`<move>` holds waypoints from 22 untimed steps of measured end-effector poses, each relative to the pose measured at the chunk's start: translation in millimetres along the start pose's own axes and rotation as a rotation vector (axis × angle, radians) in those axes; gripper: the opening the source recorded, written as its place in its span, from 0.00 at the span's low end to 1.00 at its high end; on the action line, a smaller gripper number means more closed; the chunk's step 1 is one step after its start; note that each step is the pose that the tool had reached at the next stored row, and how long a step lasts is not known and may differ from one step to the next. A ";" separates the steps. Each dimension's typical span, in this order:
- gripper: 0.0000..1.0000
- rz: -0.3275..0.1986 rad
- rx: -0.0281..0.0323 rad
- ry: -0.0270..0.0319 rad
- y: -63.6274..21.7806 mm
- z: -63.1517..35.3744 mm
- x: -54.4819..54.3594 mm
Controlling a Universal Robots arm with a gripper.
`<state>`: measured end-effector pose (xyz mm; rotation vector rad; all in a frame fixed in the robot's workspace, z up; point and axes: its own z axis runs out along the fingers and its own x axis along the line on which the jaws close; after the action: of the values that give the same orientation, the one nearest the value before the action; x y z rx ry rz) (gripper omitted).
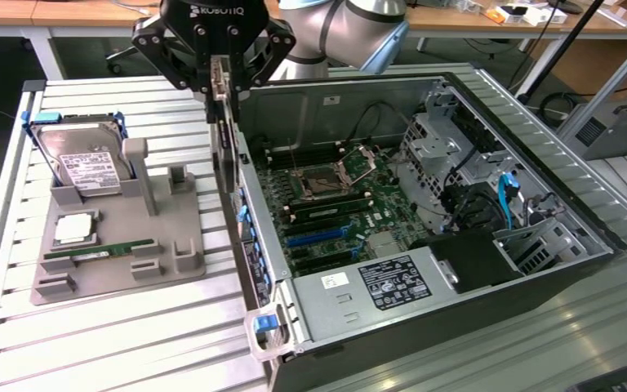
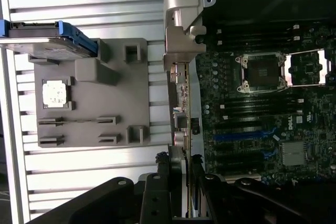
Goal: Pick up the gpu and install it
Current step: 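Pick up the gpu and move the gpu toward the slot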
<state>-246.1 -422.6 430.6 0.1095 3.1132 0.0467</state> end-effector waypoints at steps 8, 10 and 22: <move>0.27 0.000 0.0020 -0.0001 0.0 1.3 -1.7; 0.27 0.000 0.0025 -0.0001 0.0 1.7 -2.1; 0.27 0.000 0.0052 -0.0003 -0.1 3.6 -4.3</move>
<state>-241.8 -422.9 427.2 0.1094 3.1132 0.0386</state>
